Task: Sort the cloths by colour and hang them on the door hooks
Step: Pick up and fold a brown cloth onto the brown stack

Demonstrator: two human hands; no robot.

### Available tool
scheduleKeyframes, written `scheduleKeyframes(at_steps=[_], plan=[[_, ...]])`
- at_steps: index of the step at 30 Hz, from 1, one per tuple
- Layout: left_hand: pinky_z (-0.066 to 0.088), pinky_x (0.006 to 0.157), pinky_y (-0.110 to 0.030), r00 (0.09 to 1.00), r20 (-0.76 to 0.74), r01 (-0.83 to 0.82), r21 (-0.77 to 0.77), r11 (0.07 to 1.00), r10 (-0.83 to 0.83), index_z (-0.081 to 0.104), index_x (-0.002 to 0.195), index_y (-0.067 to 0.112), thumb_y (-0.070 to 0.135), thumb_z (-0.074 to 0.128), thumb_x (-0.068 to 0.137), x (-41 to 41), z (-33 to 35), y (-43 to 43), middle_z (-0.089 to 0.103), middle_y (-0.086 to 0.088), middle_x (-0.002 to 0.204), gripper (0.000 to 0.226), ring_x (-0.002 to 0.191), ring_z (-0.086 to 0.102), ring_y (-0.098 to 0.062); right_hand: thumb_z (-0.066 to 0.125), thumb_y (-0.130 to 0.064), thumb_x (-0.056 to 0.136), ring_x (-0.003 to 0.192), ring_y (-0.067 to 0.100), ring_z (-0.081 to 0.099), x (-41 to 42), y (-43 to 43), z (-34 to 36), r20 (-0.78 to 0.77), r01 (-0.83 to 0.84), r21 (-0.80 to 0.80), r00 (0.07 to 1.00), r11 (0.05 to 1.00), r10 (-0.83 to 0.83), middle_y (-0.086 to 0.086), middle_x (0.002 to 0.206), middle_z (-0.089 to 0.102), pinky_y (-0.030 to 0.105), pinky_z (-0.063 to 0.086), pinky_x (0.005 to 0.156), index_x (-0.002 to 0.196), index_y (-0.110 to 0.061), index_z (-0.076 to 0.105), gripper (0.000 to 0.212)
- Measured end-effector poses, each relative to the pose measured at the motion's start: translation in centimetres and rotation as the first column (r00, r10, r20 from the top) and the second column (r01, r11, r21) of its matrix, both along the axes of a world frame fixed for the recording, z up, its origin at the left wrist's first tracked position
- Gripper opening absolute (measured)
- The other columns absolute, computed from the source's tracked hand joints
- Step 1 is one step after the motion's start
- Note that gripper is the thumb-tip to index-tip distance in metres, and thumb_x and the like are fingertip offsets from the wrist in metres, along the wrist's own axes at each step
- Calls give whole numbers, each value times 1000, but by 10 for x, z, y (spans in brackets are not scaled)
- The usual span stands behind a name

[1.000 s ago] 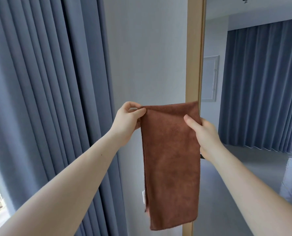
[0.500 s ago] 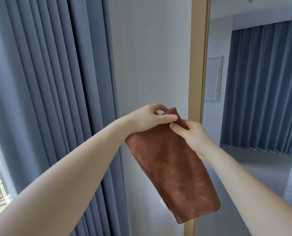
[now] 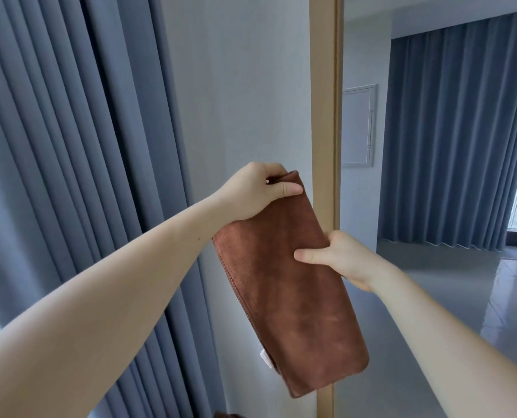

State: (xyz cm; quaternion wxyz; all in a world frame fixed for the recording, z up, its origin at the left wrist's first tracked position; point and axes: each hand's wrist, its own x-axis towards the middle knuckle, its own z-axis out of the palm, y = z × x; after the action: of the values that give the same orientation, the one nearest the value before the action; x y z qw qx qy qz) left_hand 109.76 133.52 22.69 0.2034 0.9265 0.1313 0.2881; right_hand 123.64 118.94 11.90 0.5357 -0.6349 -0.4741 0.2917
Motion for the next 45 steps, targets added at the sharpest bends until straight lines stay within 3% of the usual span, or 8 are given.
scheduleKeyframes(at_steps=[4, 9, 17, 26, 34, 37, 41, 45], plan=[[44, 57, -7, 1000, -5, -14, 32, 999, 14, 68, 83, 38, 48, 73, 90, -4, 8, 1, 68, 15, 80, 13, 68, 61, 7, 85, -38, 71, 106, 15, 73, 5, -2, -24, 11, -63, -85, 998, 994, 64, -4, 112, 78, 36, 53, 103, 116, -23, 74, 49], [46, 60, -9, 999, 3, -44, 49, 998, 44, 70, 84, 39, 48, 74, 89, -13, 16, 3, 70, 14, 83, 11, 72, 63, 5, 85, -21, 82, 107, 18, 73, 10, 2, -62, -17, -74, -161, 997, 984, 72, -2, 113, 78, 40, 53, 105, 117, -20, 74, 37], [54, 76, -23, 993, -44, -105, 65, 992, 108, 75, 101, 27, 49, 73, 89, -26, 11, 6, 72, 7, 93, 25, 85, 67, -5, 83, -21, 86, 111, 17, 72, 6, 9, -127, -153, -207, -337, 975, 919, 163, -3, 119, 76, 40, 53, 105, 127, -18, 68, 44], [46, 57, -8, 984, -54, -168, 48, 985, 170, 70, 85, 40, 48, 73, 89, -42, 4, 11, 68, 15, 79, 10, 67, 62, 6, 85, -20, 83, 113, 15, 71, 12, 21, -164, -193, -261, -393, 961, 882, 199, -4, 120, 75, 35, 53, 105, 127, -16, 68, 48], [54, 67, -17, 974, -61, -221, -9, 975, 220, 74, 92, 35, 47, 74, 89, -50, -7, 11, 73, 11, 87, 13, 76, 68, -2, 76, -49, 88, 117, 10, 61, 11, 30, -163, 231, -165, -658, 885, 735, 405, -10, 133, 64, 20, 47, 98, 140, -28, 59, 59], [53, 64, -13, 970, -112, -221, -36, 975, 215, 74, 91, 38, 48, 75, 88, -54, -18, 9, 72, 16, 82, 10, 73, 67, 1, 85, -46, 79, 106, 3, 68, 0, 33, -124, 85, -275, -479, 930, 834, 356, -17, 122, 70, 13, 50, 85, 135, -30, 62, 63], [44, 60, -8, 954, -193, -241, -40, 970, 229, 69, 83, 44, 49, 77, 86, -65, -37, 2, 66, 24, 71, 10, 66, 61, 7, 81, -31, 85, 97, 8, 75, -33, 46, -60, -33, -274, -33, 961, 961, 273, -12, 107, 78, 25, 57, 86, 117, -30, 71, 33], [54, 75, -20, 936, -170, -322, -47, 946, 310, 66, 123, 38, 50, 77, 85, -91, -57, -2, 73, 9, 93, 42, 81, 68, -4, 77, -22, 91, 89, 13, 77, -70, 60, -29, -30, -233, 174, 970, 957, 241, -5, 95, 80, 26, 62, 80, 103, -24, 76, 13]])
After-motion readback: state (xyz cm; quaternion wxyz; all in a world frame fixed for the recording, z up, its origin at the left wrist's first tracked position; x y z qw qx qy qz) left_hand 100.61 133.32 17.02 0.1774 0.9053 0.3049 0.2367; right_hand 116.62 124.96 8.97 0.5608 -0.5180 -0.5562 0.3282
